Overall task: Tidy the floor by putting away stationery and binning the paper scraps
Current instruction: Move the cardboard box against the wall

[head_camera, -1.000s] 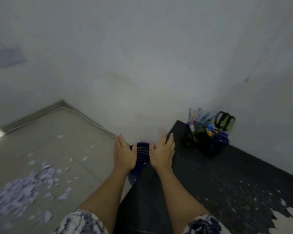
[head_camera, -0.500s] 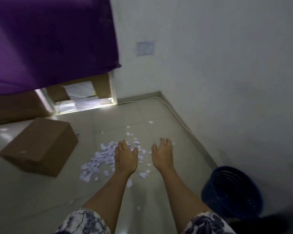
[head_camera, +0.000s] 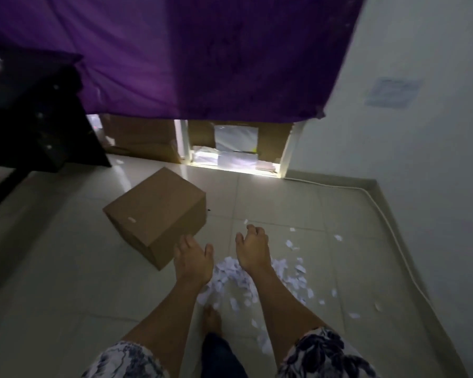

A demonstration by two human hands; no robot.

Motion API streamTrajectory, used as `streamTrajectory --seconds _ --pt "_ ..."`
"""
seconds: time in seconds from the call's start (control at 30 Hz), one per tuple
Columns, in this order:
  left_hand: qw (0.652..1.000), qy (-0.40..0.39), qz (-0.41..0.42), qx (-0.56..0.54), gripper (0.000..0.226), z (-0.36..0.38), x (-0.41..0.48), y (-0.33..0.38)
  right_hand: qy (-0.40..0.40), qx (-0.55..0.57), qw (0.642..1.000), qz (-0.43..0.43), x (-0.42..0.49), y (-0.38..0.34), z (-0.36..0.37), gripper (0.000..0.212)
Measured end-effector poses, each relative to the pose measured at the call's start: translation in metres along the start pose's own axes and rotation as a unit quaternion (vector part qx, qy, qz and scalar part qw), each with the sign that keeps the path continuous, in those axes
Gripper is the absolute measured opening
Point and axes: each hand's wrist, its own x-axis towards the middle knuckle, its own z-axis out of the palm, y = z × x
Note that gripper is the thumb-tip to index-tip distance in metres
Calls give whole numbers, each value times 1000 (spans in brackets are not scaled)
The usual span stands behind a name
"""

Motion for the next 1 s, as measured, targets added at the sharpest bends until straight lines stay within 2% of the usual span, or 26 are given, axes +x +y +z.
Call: streamTrajectory --seconds 0.23,0.5,0.6,0.7,0.83,0.93,1.0 --pt "996 55 -75 15 67 5 163 -34 -40 -62 995 -72 167 -68 67 43" --pt "985 64 -149 67 66 98 308 -134 -57 -88 990 -97 329 -64 219 45" --pt "971 76 -209 83 68 142 359 -177 -45 -56 994 -83 392 -54 282 44" --pt "952 121 -272 72 73 180 395 -207 -18 -19 998 -63 446 -40 332 55" --pt "942 197 -264 63 73 202 411 -219 8 78 995 -56 483 -28 367 81" --pt "942 218 -251 50 72 202 411 -227 37 162 986 -15 485 -24 369 79" --pt "933 256 -253 22 77 197 410 -235 88 186 976 67 471 -19 368 71"
